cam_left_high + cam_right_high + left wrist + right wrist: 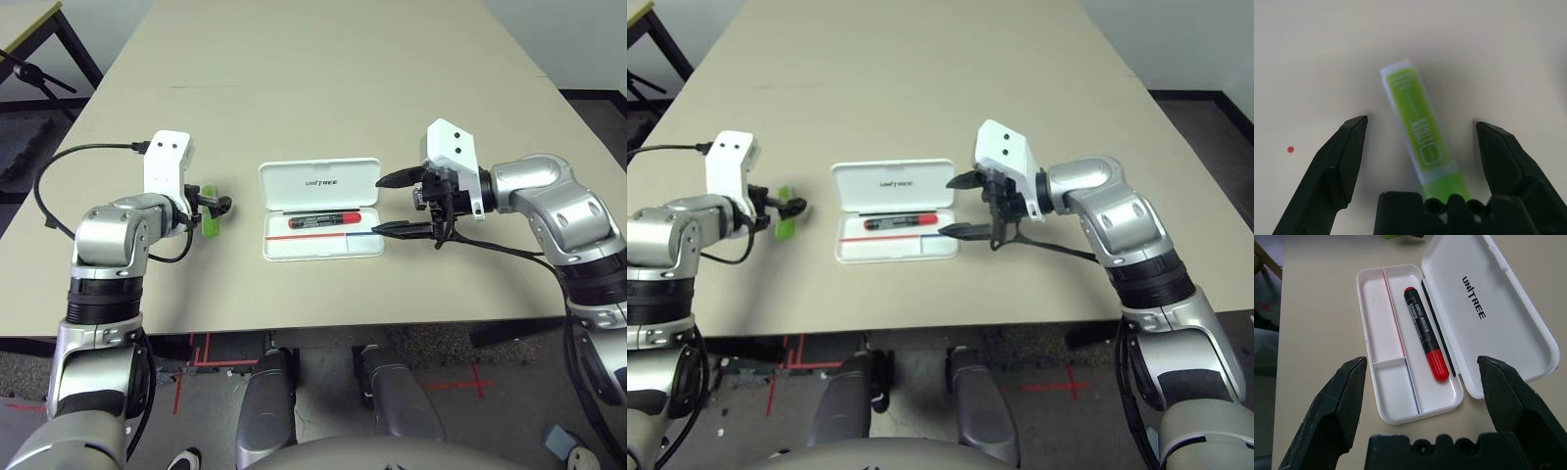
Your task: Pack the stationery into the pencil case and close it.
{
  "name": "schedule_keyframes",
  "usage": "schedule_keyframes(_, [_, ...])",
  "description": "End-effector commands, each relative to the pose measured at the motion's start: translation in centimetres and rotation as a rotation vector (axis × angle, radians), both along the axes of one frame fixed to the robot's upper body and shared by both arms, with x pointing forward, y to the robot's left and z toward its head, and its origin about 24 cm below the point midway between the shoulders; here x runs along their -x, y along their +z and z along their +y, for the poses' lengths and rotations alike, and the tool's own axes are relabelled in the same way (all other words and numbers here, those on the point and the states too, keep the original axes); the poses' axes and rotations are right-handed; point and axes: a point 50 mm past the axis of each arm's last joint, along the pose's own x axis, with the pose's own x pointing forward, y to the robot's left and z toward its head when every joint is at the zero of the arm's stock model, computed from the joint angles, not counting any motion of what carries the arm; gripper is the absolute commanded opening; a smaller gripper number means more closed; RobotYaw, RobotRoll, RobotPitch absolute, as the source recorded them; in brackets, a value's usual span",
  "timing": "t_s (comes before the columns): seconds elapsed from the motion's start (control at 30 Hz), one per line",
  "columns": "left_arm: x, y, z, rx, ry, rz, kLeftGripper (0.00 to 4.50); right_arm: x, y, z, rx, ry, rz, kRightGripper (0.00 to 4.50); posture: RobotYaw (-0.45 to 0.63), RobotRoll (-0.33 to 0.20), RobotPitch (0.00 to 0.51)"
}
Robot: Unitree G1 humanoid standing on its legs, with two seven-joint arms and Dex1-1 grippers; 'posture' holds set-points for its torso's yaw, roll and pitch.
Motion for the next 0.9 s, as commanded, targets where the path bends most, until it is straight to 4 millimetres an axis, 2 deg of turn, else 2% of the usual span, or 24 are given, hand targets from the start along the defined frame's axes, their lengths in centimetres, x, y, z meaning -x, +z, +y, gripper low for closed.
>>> schedule_keyframes(0.03, [0.4,-1.1,0.3,-0.008,0.019,0.04,4.5,0.4,-0.1,0.1,0.007,0.011,-0.003,4.48,-0.09,0.0,0.171])
schedule_keyframes(0.17, [0.5,-1.6,0.4,-0.001,0.025,0.06,4.5,0.3,-0.2,0.1,0.008,0.006,-0.006,4.48,-0.09,0.0,0.171])
schedule_keyframes(0.27, [0.5,-1.7,0.4,0.005,0.019,0.067,3.9,0.3,-0.2,0.1,0.009,0.004,-0.009,4.5,-0.08,0.0,0.173])
schedule_keyframes(0.33, [0.7,-1.9,0.4,0.014,0.001,0.085,3.24,0.2,-0.2,0.1,0.01,0.003,-0.014,4.5,-0.08,0.0,0.173])
schedule_keyframes(0.47, [0.9,-2.0,0.4,0.017,-0.01,0.091,1.64,0.1,-0.2,0.2,0.01,0.003,-0.019,4.5,-0.08,0.0,0.172])
schedule_keyframes(0.53, [0.9,-1.8,0.7,0.011,-0.021,0.076,1.07,0.0,-0.2,0.3,0.011,0.003,-0.02,4.5,-0.08,0.0,0.172])
schedule_keyframes(0.77, [1.8,-1.0,3.5,-0.048,-0.088,0.054,1.09,0.0,-0.3,0.2,0.019,0.004,-0.02,4.5,-0.08,0.0,0.171])
schedule_keyframes(0.83, [2.3,-0.7,4.5,-0.08,-0.152,0.037,1.09,0.0,-0.4,0.2,0.021,0.003,-0.018,4.5,-0.08,0.0,0.171])
schedule_keyframes(0.9, [2.9,0.0,4.8,-0.101,-0.298,-0.031,1.09,0.0,-0.4,0.1,0.023,0.003,-0.017,4.5,-0.08,0.0,0.171])
